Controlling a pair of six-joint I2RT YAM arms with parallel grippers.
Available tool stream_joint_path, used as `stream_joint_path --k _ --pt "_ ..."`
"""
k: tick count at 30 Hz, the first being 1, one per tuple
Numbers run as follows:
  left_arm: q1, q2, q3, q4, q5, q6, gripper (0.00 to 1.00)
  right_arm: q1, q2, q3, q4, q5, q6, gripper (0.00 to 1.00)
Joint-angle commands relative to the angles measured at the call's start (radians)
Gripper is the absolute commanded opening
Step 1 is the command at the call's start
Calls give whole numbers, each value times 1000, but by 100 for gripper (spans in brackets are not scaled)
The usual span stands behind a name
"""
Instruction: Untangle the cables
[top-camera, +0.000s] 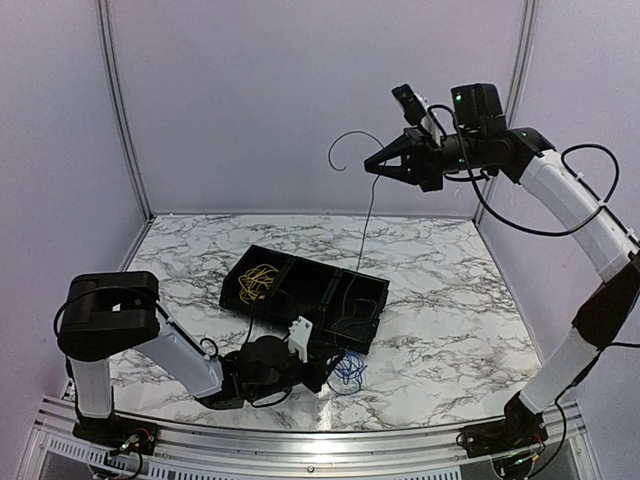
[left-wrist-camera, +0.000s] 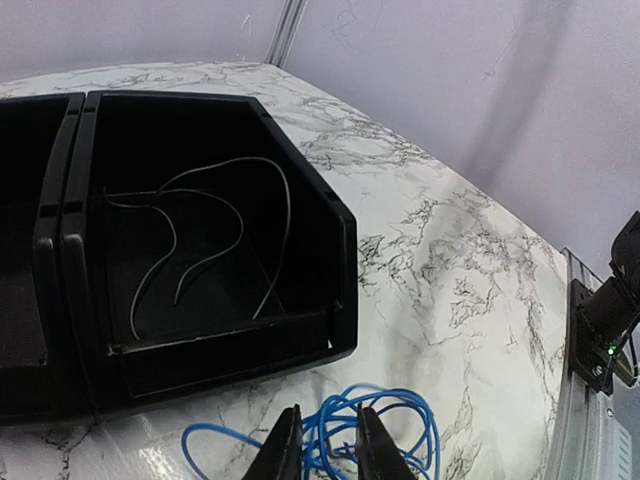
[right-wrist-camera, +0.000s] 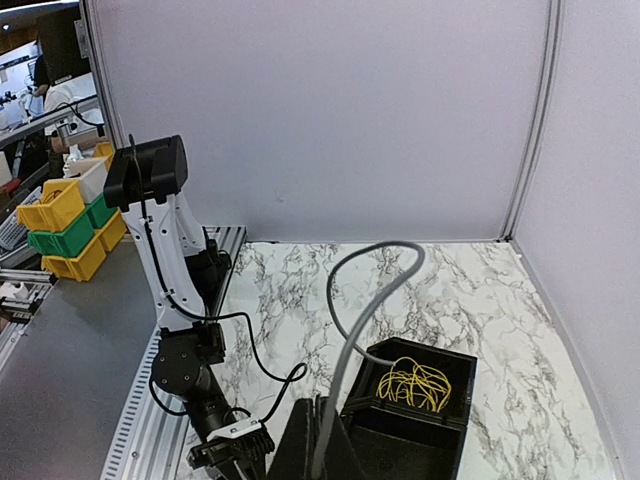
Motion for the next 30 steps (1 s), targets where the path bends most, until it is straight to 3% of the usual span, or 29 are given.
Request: stream_joint_path --k 1,8,17,20,23,26,27,28,29,30 --pt "-6 26 -2 41 -6 -46 21 -23 26 71 17 -57 40 0" --pt "-6 45 -12 40 22 -77 20 -49 2 123 19 -26 35 0" --pt "-6 103 3 30 60 -135 21 -184 -18 355 44 -96 61 0" --pt "-6 99 -2 30 50 -146 22 -194 -36 346 45 -73 58 0" --pt "-8 67 -10 30 46 -130 26 -194 -72 237 101 -48 77 0" --pt "-13 2 -26 25 24 -99 38 -194 -110 109 153 -22 82 0" --pt "-13 -24 -32 18 19 -97 46 -195 -117 84 159 -14 78 0" --pt "-13 -50 -39 8 18 -96 57 -194 -125 56 163 -7 74 0" --pt "-13 -75 -47 -1 22 -96 91 -194 -133 28 171 0 70 0" --pt "-13 -99 -52 -13 30 -98 98 -194 -140 5 178 7 66 0"
